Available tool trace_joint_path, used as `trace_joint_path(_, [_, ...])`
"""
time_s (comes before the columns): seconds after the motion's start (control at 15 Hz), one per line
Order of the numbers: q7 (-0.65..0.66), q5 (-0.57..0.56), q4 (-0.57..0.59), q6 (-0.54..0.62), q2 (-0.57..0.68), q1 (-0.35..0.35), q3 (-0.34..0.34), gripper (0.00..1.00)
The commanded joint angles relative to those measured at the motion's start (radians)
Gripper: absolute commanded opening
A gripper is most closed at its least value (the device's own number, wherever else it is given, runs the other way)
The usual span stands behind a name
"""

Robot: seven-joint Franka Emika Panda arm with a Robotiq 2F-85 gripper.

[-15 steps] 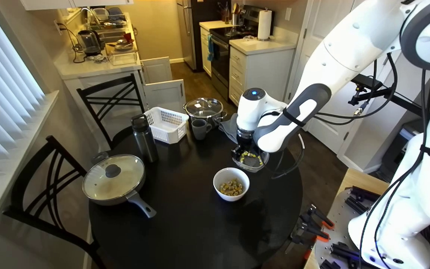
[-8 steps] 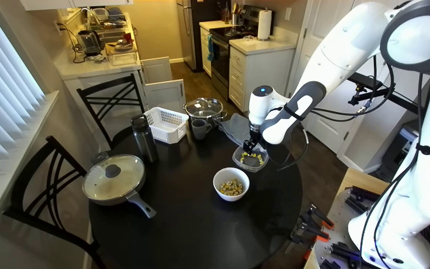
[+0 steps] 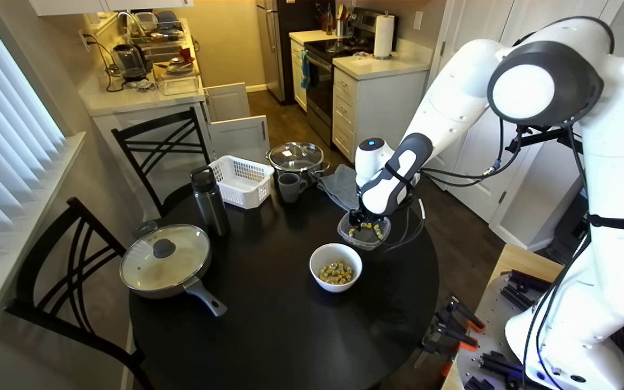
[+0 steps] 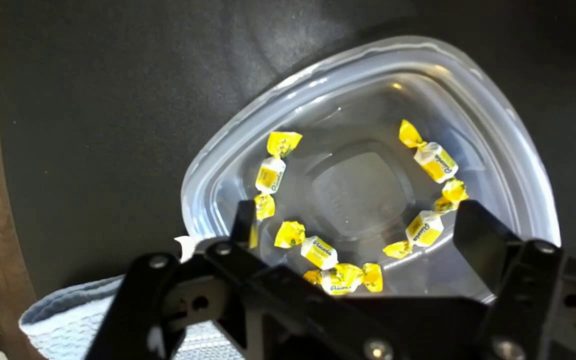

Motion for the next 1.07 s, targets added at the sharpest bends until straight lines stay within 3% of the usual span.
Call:
trace_joint_path(0.0, [-0.013, 0.056, 0.079, -0.020, 0.080, -0.007, 0.006, 1.00])
trace_joint_path(0.8, [-0.025, 0.180, 0.205, -0.006, 0.199, -0.025, 0.050, 1.00])
trace_joint_path(0.93, [-0.023, 0.195, 0.210, -0.005, 0.206, -0.026, 0.055, 0.73])
trace_joint_path(1.0, [-0.022, 0.201, 0.210, -0.005, 0.208, -0.025, 0.056, 0.67])
